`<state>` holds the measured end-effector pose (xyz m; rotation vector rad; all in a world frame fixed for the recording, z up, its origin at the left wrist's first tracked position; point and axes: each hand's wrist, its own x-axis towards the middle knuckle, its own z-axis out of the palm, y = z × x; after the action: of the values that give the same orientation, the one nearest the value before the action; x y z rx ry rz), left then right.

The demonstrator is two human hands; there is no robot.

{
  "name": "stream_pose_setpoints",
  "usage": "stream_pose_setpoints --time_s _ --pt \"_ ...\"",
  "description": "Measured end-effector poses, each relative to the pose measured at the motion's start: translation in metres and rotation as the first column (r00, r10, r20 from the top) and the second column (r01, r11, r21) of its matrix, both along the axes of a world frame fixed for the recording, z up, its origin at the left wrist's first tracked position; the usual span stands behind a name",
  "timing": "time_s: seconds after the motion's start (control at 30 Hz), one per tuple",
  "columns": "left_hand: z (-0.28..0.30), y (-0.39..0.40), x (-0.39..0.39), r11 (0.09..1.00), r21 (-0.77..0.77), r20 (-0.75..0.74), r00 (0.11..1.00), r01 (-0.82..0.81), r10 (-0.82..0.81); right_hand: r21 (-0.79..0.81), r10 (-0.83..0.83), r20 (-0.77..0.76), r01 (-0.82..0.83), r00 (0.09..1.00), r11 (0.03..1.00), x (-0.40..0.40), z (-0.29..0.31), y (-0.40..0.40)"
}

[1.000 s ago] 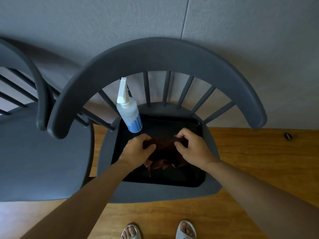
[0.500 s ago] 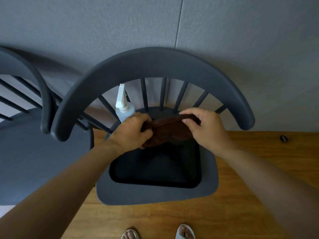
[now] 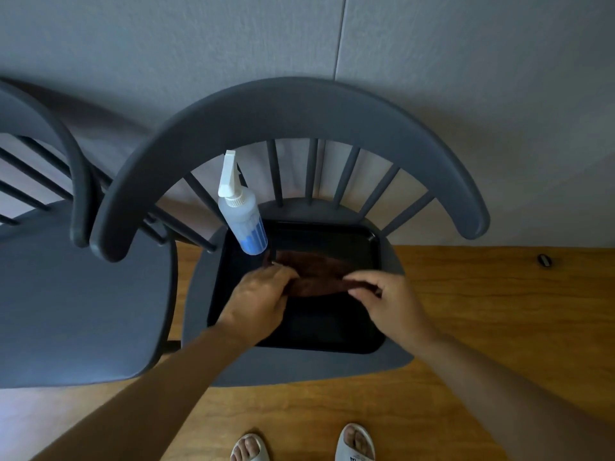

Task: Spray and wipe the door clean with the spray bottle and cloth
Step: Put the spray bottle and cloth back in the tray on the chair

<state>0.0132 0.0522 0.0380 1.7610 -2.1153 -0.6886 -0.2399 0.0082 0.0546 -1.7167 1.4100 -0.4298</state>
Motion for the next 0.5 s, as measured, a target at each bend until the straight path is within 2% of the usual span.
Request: stream_pose_setpoints --time_s 0.2,0.3,0.4,0.43,0.5 --pt "-0.041 0.022 -0.006 0.965 0.252 -0.002 0.997 -0.073 0.076 0.136 -0.046 -0.075 0.056 0.996 0.989 -0.002 -0.040 0.026" --pt "-0.044 0.000 0.000 0.925 0.356 -0.035 0.987 -0.134 0.156 0.109 -0.128 -0.075 0.136 0.989 0.985 0.005 -0.047 0.013" --pt "-0.038 -0.037 0.003 0.884 0.421 -0.082 0.962 -0.202 0.259 0.098 -0.202 -0.138 0.216 0.970 0.971 0.011 -0.050 -0.011" --pt "-0.038 -0.047 0.002 0.889 0.388 -0.021 0.962 -0.243 0.273 0.118 -0.209 -0.178 0.231 0.962 0.966 0.013 -0.051 -0.018" --pt "-0.040 -0.059 -0.002 0.924 0.255 0.252 0.943 -0.284 0.220 0.096 -0.159 -0.301 0.195 0.940 0.976 0.014 -0.053 -0.023"
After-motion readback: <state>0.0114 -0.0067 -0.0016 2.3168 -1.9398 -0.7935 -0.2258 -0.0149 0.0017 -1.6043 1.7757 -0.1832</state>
